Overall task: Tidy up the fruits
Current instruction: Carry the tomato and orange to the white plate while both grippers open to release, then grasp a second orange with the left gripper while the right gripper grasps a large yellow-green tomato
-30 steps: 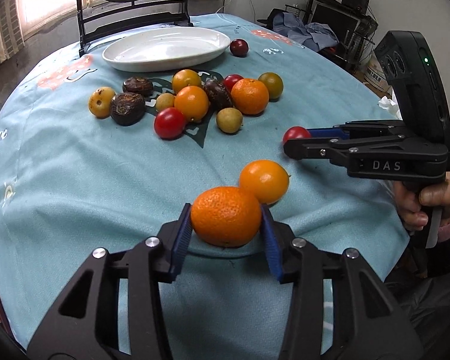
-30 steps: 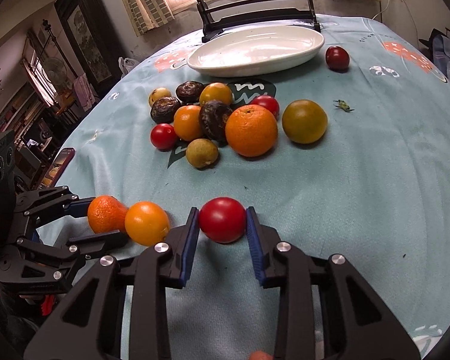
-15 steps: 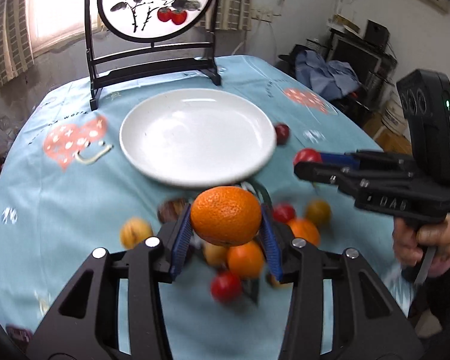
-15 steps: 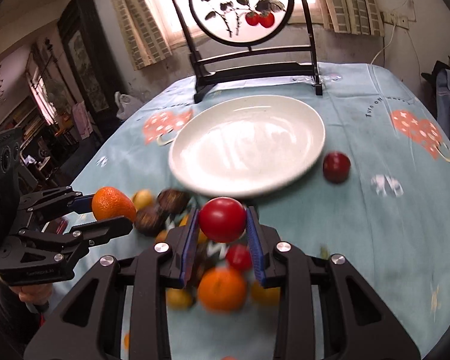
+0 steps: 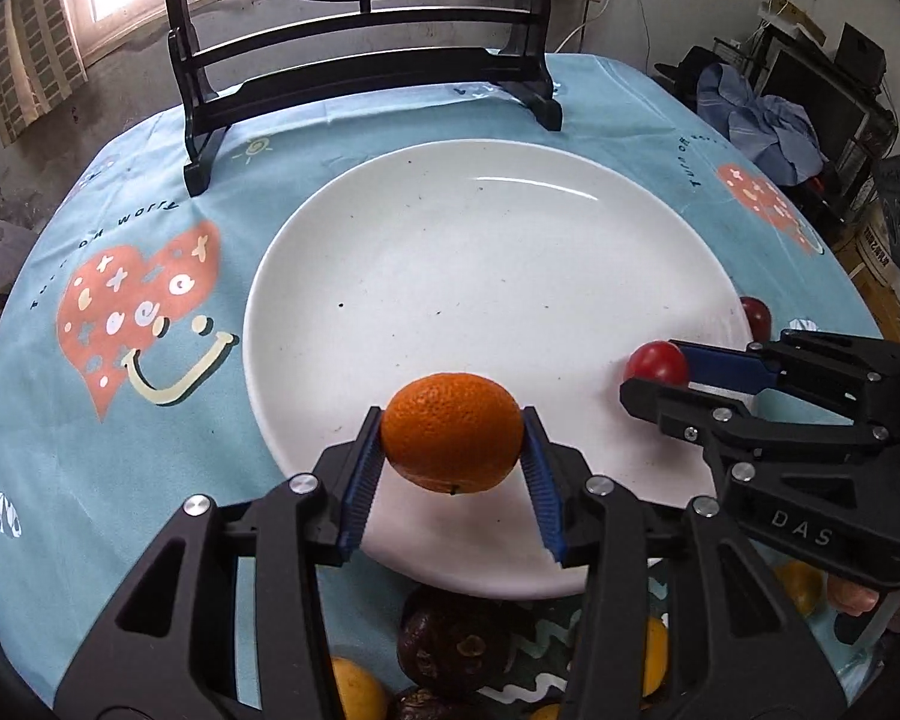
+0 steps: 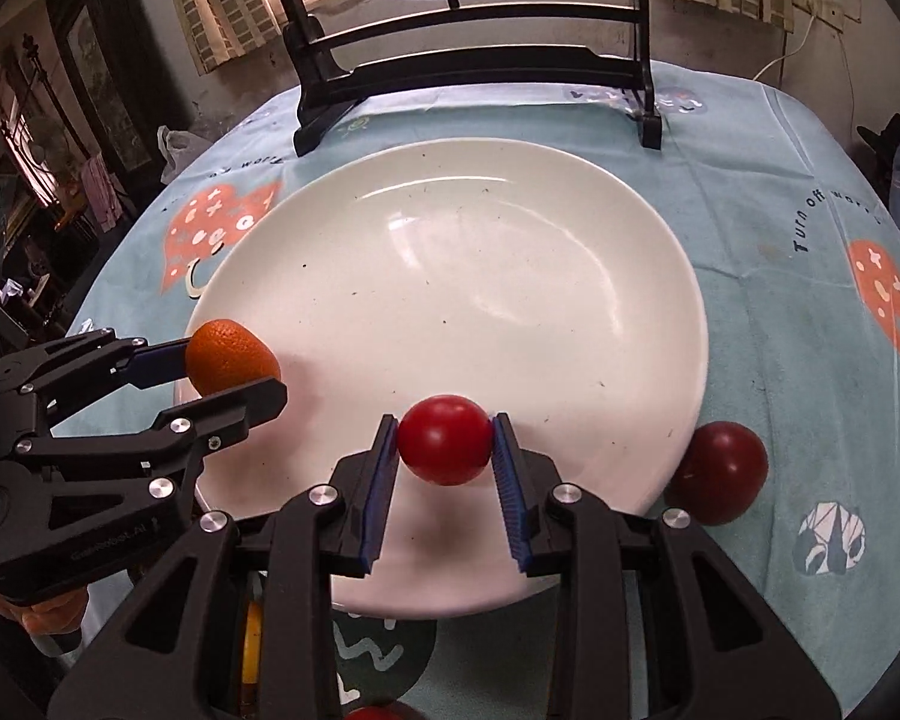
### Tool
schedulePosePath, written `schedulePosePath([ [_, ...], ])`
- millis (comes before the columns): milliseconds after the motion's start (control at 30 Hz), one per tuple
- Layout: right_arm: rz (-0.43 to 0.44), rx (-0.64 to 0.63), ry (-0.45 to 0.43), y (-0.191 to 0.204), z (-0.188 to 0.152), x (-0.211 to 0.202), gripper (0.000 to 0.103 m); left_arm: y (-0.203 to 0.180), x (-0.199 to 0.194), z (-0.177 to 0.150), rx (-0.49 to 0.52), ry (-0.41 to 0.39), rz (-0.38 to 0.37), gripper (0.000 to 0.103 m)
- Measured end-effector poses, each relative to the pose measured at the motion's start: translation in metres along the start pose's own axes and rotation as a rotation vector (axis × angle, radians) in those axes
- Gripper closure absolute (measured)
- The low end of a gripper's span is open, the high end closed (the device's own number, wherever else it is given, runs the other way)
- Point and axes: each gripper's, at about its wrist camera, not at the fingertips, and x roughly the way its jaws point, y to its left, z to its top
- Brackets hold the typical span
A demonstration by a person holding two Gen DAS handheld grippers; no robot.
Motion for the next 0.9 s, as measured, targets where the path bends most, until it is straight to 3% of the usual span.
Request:
schedulePosePath([
  [33, 0.003, -0.003, -0.004, 0.0, 0.0, -0.004, 0.065, 0.0, -0.003, 0.001, -0.002, -0.009, 0.006, 0.041],
  [100, 0.017, 0.003, -0.042, -0.003, -0.003, -0.022, 0.064, 0.001, -0.019, 0.0, -0.007, -0.054, 0.011, 0.032],
  [200, 0.05, 0.062, -0.139, -0.018, -0.013, -0.06, 0.061, 0.003, -0.052, -0.004, -0.015, -0.112, 0.013, 0.024],
  [267, 0.065, 0.125, -0.194, -0.033, -0.026, -0.085, 0.052, 0.005, -0.076, -0.015, -0.031, -0.157, 0.028, 0.018],
  [433, 0.104, 0.154, -0.218, -0.037, -0.084, -0.119, 0.05, -0.004, -0.123, -0.07, -0.015, -0.202, 0.004, 0.018],
  [567, 0.034, 0.086, -0.182, -0.02, -0.131, -0.123, 0.05, -0.025, -0.148, -0.127, 0.035, -0.213, -0.037, 0.018],
  [733, 0.088, 0.202, -0.18, -0.024, -0.171, -0.123, 0.05, -0.054, -0.158, -0.19, 0.067, -0.196, -0.09, 0.018],
  [900, 0.054, 0.239, -0.183, -0.02, -0.187, -0.121, 0.05, -0.072, -0.149, -0.226, 0.079, -0.161, -0.088, 0.018],
])
